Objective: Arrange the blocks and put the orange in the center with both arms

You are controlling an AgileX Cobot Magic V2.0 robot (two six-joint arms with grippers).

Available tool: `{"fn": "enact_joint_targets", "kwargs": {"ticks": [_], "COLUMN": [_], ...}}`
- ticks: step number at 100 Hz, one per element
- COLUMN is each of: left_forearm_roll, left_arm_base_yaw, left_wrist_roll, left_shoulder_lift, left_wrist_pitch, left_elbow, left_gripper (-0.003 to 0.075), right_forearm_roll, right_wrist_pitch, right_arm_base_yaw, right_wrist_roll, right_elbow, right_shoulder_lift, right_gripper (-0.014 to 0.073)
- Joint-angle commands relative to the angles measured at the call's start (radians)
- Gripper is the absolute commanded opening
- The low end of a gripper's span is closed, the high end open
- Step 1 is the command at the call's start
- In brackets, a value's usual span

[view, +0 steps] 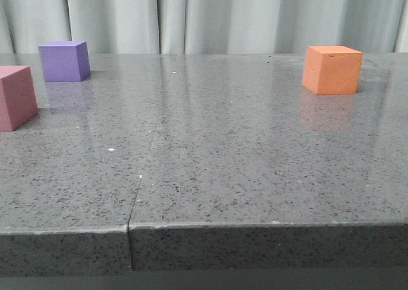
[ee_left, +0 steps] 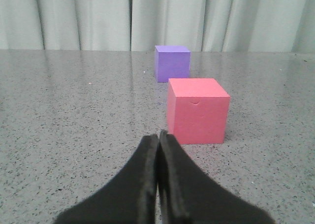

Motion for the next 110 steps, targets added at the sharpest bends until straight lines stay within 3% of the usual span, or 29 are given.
{"fn": "enact_joint_targets", "kwargs": {"ticks": [1, 37, 65, 110], "left_forearm_roll": [-0.003, -0.003, -0.003, -0.003], "left_arm_base_yaw": [0.003, 0.003, 0.003, 0.003], "left_wrist_roll": [-0.007, -0.007, -0.007, -0.007], "left_shoulder_lift": [-0.028, -0.028, -0.028, -0.028], "left_wrist_pitch": [-0.077, -0.077, -0.077, -0.077], "left_elbow": [0.041, 0.041, 0.041, 0.041], "left_gripper": [-0.002, -0.002, -0.002, -0.002], "right_forearm_roll": [0.017, 0.134, 0.147, 0.154], "right_wrist_pitch": [0.048, 0.306, 0.316, 0.289], "right_arm_base_yaw": [0.002, 0.002, 0.004, 0.043], "right_wrist_roll": [-0.004, -0.051, -0.053, -0.08], "right_elbow": [-0.104, -0.433, -0.599, -0.666], "right_shoulder_lift": [0.055, 0.367, 0.538, 0.7], "right_gripper": [0.0627, 0.0627, 0.0625, 0.0625]}}
